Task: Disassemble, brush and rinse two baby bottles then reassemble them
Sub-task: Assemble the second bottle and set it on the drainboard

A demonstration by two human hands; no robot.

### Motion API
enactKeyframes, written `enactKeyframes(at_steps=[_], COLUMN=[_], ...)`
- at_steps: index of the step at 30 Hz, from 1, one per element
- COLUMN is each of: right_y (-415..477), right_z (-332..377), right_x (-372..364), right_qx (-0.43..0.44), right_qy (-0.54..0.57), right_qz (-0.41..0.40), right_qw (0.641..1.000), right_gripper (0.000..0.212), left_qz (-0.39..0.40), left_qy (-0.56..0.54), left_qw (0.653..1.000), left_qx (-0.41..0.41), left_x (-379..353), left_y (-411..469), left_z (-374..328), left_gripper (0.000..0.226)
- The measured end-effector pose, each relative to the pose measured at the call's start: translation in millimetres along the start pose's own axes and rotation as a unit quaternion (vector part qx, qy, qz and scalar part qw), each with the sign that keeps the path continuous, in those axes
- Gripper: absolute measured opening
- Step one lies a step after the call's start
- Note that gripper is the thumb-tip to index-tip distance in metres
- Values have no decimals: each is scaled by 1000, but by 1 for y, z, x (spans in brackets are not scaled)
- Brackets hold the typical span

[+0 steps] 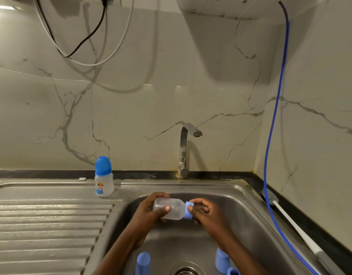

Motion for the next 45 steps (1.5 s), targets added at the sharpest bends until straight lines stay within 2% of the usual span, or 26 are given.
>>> enactKeyframes(at_steps=[5,9,12,15,18,21,24,27,30,33,35,37,41,45], right_y=[-1,-4,-10,-9,-6,-5,-8,-9,-11,-8,-5,0,8,6], right_z=[4,4,6,7,4,3,9,11,8,5,6,8,4,1], right_x=[0,-1,-5,-9,-7,-1,0,0,-6,-6,-4,-5,-9,-7], right_qx=[-3,-40,-100,-128,-82,-45,-73,-116,-134,-56,-9,-15,-69,-105], right_qy=[-44,-74,-35,14,78,77,57,29,44,41,2,-9,58,155], right_qz=[32,59,104,107,92,94,115,122,142,102,79,66,36,55], right_qw=[999,995,989,986,989,992,989,985,980,992,997,998,995,981], right_gripper=[14,37,50,40,32,36,28,42,41,27,31,27,22,18], left_qz=[28,36,40,17,0,17,41,49,39,27,14,13,12,-4], left_qy=[-21,-34,-41,-37,-45,-60,-60,-55,-50,-71,-96,-100,-2,127], left_qw=[999,998,998,999,999,998,996,996,997,996,994,993,1000,989], left_qx=[11,30,36,25,20,25,42,50,39,36,55,64,-4,-82], left_x=[1,3,1,-1,-3,-2,0,0,1,0,-1,-2,-3,-8], left_y=[1,1,1,0,1,1,1,1,1,-1,-1,-1,3,4], left_z=[1,4,8,10,8,5,5,5,6,5,6,6,-6,-17], left_gripper=[30,34,29,29,30,38,36,41,37,44,47,47,30,36])
Point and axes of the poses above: each hand's wrist, its own y-axis towards the middle knuckle, its own x-axis out of the back of the hand, z = x × y, the point moved 4 cm from there along y, towards the middle knuckle, and after that the axes turned 13 degrees about -y, right-handed, at the moved point
